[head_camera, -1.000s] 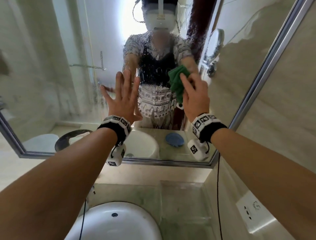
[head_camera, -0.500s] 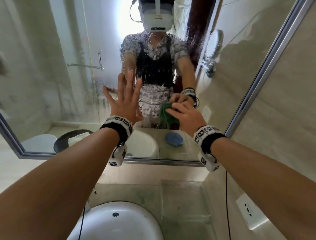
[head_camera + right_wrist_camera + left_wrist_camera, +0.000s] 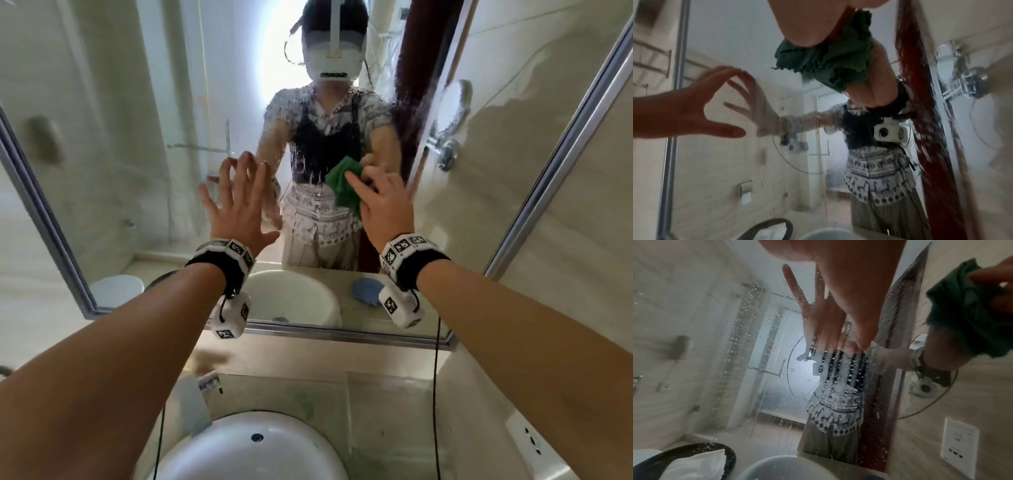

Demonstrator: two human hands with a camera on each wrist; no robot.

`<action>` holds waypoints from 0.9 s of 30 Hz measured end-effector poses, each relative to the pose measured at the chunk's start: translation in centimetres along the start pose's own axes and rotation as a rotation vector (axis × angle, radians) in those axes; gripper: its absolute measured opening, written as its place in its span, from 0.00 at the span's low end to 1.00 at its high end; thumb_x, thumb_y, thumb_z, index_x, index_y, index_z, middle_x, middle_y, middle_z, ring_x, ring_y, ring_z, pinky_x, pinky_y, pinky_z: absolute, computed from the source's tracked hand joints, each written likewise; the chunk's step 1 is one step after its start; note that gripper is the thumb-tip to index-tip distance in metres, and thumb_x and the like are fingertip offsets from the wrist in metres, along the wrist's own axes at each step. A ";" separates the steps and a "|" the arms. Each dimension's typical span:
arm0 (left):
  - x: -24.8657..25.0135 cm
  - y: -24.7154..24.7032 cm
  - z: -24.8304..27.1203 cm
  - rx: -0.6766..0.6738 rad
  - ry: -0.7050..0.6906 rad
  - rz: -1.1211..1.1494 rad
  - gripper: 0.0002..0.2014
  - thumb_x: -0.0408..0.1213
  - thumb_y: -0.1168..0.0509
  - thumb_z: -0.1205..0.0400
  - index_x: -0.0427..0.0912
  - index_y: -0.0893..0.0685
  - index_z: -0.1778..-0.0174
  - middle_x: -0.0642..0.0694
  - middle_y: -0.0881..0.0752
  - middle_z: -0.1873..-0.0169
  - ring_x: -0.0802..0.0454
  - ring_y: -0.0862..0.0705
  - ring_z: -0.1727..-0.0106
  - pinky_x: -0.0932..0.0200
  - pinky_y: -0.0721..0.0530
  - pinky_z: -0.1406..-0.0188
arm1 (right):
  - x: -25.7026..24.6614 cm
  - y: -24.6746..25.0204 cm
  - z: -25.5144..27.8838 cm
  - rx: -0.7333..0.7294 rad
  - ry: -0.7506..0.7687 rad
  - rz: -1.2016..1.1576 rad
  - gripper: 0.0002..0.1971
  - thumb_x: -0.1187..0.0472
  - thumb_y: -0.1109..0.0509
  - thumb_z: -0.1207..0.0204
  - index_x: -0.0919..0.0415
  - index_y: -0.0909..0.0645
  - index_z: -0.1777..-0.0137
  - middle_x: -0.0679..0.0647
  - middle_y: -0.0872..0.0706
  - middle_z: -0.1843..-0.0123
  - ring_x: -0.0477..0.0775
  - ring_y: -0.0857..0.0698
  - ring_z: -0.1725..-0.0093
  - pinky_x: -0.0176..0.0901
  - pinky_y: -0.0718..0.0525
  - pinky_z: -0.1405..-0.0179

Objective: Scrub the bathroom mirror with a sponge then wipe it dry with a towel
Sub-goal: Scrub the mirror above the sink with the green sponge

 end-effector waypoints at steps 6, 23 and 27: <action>-0.9 -0.5 0.1 -0.027 -0.049 -0.048 0.68 0.70 0.25 0.38 0.49 0.61 0.13 0.42 0.62 0.14 0.32 0.59 0.14 0.15 0.42 0.28 | -1.5 -3.5 3.9 -0.211 0.205 0.089 0.24 0.66 0.28 0.27 0.49 0.18 0.32 0.55 0.17 0.36 0.62 0.19 0.44 0.52 0.13 0.54; -1.2 -1.1 0.1 0.003 -0.077 -0.105 0.69 0.73 0.26 0.40 0.48 0.60 0.12 0.40 0.60 0.13 0.31 0.57 0.14 0.15 0.38 0.31 | -3.7 0.8 -4.4 0.125 -0.204 0.018 0.25 0.64 0.35 0.20 0.51 0.27 0.22 0.53 0.24 0.28 0.57 0.25 0.36 0.35 0.27 0.48; -1.2 -1.2 0.0 -0.007 -0.078 -0.102 0.69 0.73 0.27 0.39 0.48 0.61 0.13 0.41 0.61 0.13 0.31 0.58 0.14 0.15 0.39 0.31 | -5.2 -0.5 -4.1 0.103 -0.069 0.004 0.22 0.61 0.36 0.19 0.49 0.24 0.25 0.51 0.21 0.34 0.55 0.24 0.42 0.40 0.18 0.56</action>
Point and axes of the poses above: each hand's wrist, its own z-axis away from the middle knuckle, its own y-axis out of the back of the hand, x = y × z, the point moved 5 cm from there along -z, towards the middle knuckle
